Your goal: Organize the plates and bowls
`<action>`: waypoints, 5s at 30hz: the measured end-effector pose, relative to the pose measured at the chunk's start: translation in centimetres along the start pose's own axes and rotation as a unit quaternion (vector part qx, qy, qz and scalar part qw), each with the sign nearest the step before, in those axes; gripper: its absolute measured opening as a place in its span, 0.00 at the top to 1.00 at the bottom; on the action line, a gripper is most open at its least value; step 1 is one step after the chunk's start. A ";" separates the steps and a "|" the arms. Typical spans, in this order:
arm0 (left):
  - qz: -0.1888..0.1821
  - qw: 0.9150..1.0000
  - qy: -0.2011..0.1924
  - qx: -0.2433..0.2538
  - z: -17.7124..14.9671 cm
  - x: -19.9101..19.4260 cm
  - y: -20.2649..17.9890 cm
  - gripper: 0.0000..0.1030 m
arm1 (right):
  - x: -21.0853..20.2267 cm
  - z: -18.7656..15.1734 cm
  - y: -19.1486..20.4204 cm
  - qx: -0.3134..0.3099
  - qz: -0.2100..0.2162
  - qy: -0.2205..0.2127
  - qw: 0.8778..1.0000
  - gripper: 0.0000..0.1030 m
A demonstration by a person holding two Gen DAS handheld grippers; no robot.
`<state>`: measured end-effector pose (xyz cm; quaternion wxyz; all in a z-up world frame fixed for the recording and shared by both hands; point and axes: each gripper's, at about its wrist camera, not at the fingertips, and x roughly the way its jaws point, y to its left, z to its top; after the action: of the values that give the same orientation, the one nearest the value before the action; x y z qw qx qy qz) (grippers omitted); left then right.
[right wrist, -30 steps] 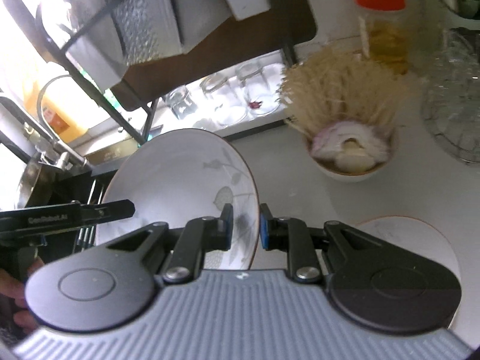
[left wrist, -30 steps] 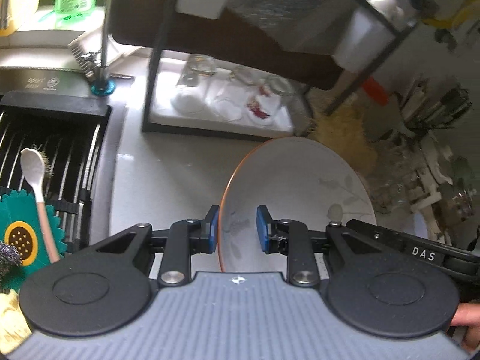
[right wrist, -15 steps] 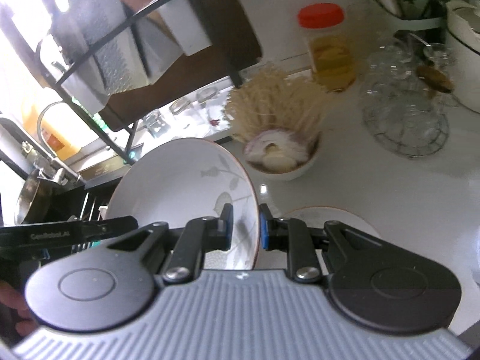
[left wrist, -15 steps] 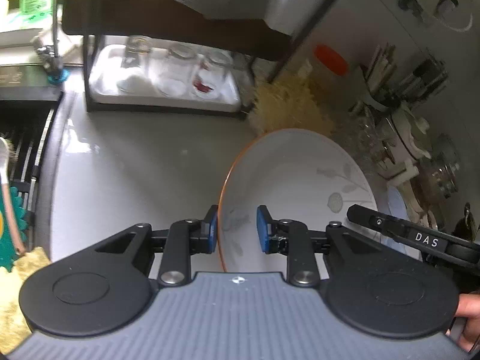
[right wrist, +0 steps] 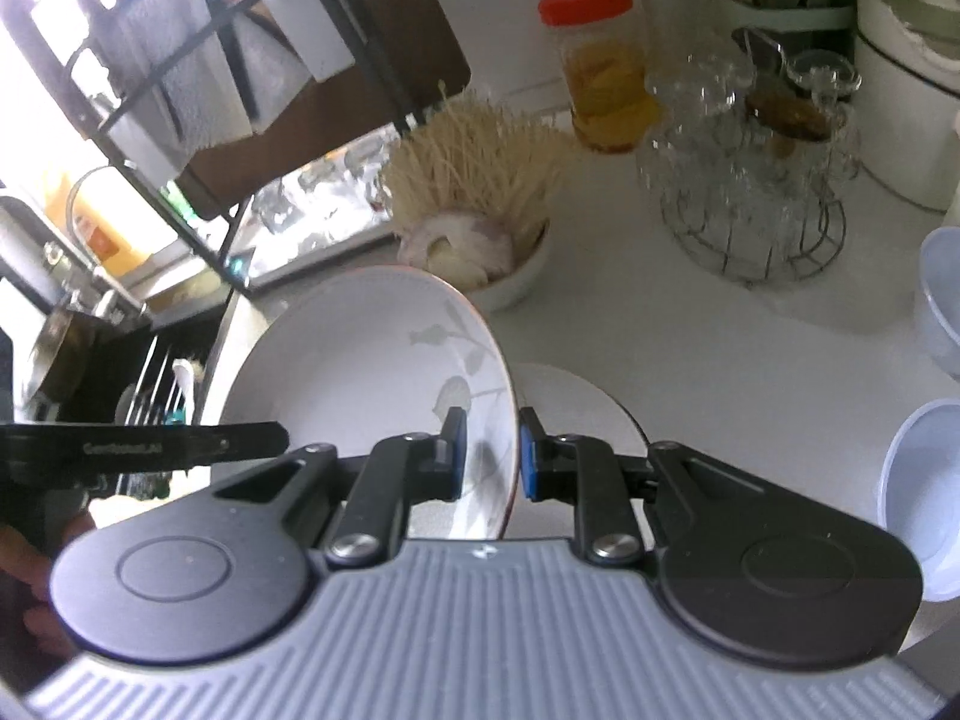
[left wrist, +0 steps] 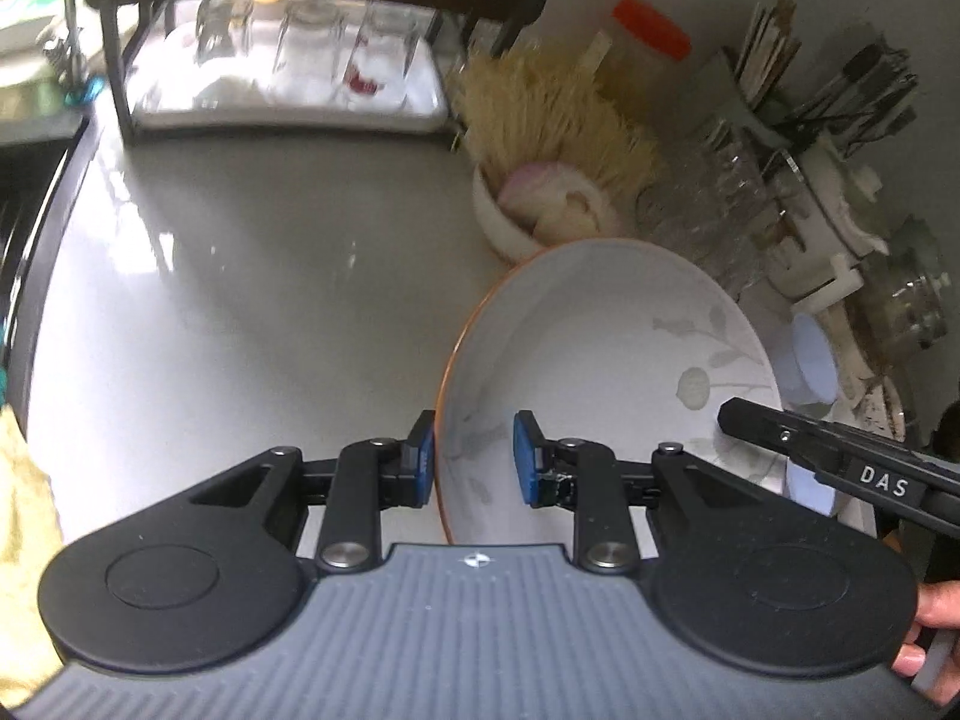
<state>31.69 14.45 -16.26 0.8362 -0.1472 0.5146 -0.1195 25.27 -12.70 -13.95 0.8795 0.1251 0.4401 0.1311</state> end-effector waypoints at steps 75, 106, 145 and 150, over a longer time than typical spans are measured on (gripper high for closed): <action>0.012 0.997 0.024 -0.072 -2.8 2.7 -2.4 0.69 | 4.0 -1.6 -5.6 -0.010 -0.035 0.017 0.999 0.76; -0.034 0.988 -0.120 0.092 -3.1 -7.2 -19.3 0.52 | -16.4 -1.4 -5.6 -0.013 -0.040 -0.184 0.982 0.76; -0.005 0.993 -0.094 0.073 -13.3 -2.2 -33.7 0.40 | -23.7 -7.9 -20.3 0.016 -0.058 -0.148 0.987 0.76; -0.001 0.994 -0.090 0.067 -13.3 -1.5 -34.7 0.40 | -23.6 -8.0 -21.4 0.024 -0.052 -0.135 0.989 0.76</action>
<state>17.49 -18.83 -7.89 0.8872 -0.1013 0.4275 -0.1408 7.71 -39.92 -8.31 0.9332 0.1396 0.3261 0.0567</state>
